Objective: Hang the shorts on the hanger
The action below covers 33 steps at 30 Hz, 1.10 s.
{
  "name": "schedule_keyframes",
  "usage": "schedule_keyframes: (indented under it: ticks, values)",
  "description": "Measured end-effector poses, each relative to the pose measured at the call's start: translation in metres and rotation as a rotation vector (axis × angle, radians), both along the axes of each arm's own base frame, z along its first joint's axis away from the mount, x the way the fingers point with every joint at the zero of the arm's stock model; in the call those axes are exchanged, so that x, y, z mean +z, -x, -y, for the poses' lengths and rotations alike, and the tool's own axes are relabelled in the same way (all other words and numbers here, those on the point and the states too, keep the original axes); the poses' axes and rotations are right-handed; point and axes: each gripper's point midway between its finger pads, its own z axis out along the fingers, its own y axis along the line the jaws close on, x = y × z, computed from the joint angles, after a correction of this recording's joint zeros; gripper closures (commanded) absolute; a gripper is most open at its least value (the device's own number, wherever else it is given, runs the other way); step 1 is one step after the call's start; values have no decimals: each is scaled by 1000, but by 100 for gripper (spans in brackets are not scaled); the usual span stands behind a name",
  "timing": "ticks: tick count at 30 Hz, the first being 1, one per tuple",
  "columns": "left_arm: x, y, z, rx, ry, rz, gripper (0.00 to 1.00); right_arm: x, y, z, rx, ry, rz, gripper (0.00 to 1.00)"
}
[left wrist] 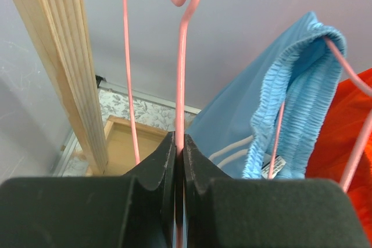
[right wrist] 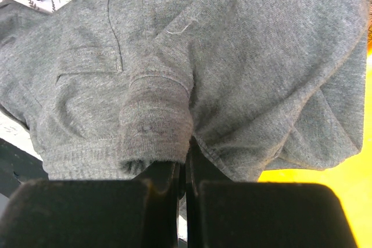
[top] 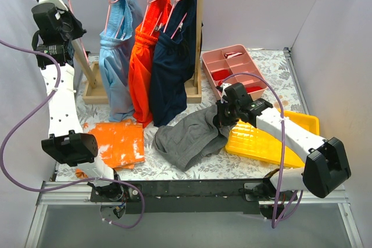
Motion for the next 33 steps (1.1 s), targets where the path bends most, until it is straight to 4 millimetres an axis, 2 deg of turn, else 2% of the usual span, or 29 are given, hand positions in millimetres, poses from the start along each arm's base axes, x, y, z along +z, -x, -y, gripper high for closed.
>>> schedule_keyframes:
  ticks: [5,9,13,23,28,33]
  values:
    - [13,2,6,-26,8,32,100,5,0,1,-3,-7,17,99]
    - [11,9,17,-73,33,38,100,7,1,3,-7,-4,21,99]
    - [8,25,29,-115,54,37,100,7,1,4,-10,0,21,99]
    - [29,59,40,-138,44,117,100,8,3,9,-21,7,36,99]
    - [18,81,43,-120,63,98,100,11,5,13,-31,6,53,99]
    - [-1,123,49,-95,96,62,100,9,13,18,-45,-5,48,99]
